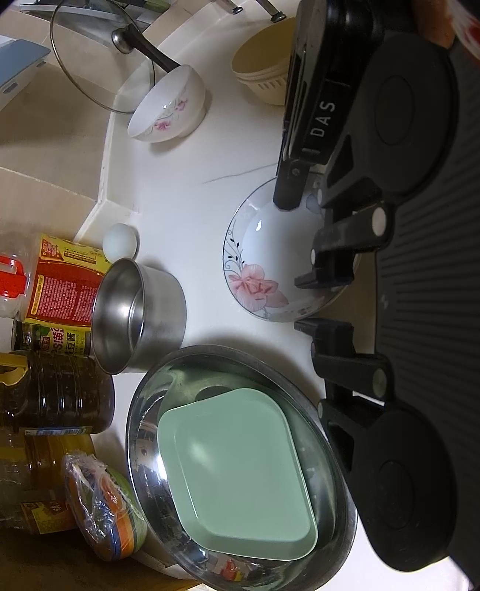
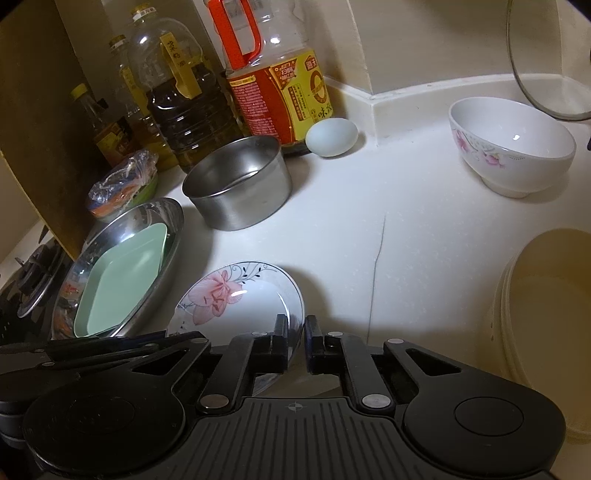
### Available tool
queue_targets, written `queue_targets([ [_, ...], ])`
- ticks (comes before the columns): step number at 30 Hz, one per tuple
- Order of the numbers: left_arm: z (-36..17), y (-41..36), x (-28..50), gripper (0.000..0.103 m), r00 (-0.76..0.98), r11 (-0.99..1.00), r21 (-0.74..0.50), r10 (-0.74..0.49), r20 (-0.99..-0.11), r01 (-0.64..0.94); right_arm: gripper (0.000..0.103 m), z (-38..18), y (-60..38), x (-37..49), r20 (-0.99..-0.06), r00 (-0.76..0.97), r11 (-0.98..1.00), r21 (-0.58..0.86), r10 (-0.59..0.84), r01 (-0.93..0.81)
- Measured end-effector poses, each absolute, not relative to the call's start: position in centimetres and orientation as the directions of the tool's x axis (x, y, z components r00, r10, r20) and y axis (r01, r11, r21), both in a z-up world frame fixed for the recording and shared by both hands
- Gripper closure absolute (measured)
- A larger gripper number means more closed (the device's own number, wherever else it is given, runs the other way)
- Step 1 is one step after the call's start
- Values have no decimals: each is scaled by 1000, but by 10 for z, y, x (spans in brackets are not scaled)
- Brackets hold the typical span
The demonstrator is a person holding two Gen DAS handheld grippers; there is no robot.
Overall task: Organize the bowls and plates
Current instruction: 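Move the right tool to the white floral saucer's rim, then close the right gripper on the saucer rim and lift it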
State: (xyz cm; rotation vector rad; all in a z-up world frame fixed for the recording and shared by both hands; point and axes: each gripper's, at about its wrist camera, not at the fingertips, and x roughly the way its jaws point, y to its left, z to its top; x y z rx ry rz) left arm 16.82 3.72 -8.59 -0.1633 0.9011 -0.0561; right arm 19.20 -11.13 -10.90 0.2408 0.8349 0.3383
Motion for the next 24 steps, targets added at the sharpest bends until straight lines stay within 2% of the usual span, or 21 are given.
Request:
queue_targets([
  [24, -58, 48, 159, 88, 680, 983, -178, -103, -726, -40, 95, -76, -110, 186, -645, 635, 902, 354, 426, -245],
])
